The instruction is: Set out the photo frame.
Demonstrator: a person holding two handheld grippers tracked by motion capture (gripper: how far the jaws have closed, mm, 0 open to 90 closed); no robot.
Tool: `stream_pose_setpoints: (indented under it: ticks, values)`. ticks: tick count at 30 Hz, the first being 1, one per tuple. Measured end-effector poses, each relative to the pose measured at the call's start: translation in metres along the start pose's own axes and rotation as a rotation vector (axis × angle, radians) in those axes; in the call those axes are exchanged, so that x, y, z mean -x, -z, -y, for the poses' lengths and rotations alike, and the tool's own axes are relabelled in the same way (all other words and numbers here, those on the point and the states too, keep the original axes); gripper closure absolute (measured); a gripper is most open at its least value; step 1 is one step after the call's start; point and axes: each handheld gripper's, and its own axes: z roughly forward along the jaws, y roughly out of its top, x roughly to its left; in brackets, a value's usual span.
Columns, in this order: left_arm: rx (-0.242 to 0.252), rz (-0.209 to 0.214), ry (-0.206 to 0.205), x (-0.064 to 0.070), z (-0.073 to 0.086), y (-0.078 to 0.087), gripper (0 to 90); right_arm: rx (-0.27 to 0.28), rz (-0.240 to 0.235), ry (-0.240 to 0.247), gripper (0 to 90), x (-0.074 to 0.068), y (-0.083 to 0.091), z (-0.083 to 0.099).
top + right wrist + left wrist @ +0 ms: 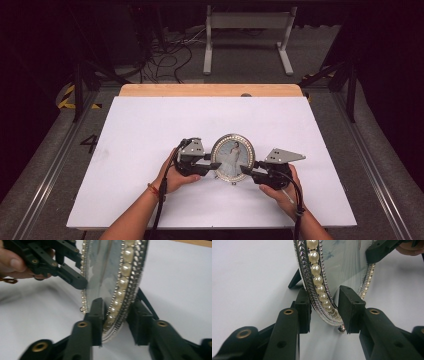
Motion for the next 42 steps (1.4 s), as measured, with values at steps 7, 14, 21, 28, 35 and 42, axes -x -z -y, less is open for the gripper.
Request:
stream_pose_setpoints:
  ticks: [7,14,21,28,35,42]
  values:
    - [0.008,-0.031,-0.004,0.004,0.002,0.000,63.4,-0.006,0.024,0.046,72.5,-0.007,0.015,0.005]
    - [-0.005,-0.047,-0.006,0.008,0.003,0.003,63.2,-0.004,0.028,0.043,72.3,-0.006,0.012,0.003]
    - [-0.017,-0.068,-0.019,0.013,0.001,0.006,62.8,0.005,0.032,0.033,72.1,-0.002,0.008,0.002]
    - [-0.020,-0.080,0.006,0.014,0.004,0.006,61.9,0.010,0.029,0.044,72.6,-0.004,0.006,-0.001]
    - [0.039,-0.102,0.013,0.016,0.003,0.016,54.8,0.016,0.037,0.040,70.1,-0.005,0.006,-0.001]
    - [0.112,-0.099,0.026,0.012,0.001,0.025,60.0,0.087,0.037,0.006,68.8,0.000,0.017,-0.005]
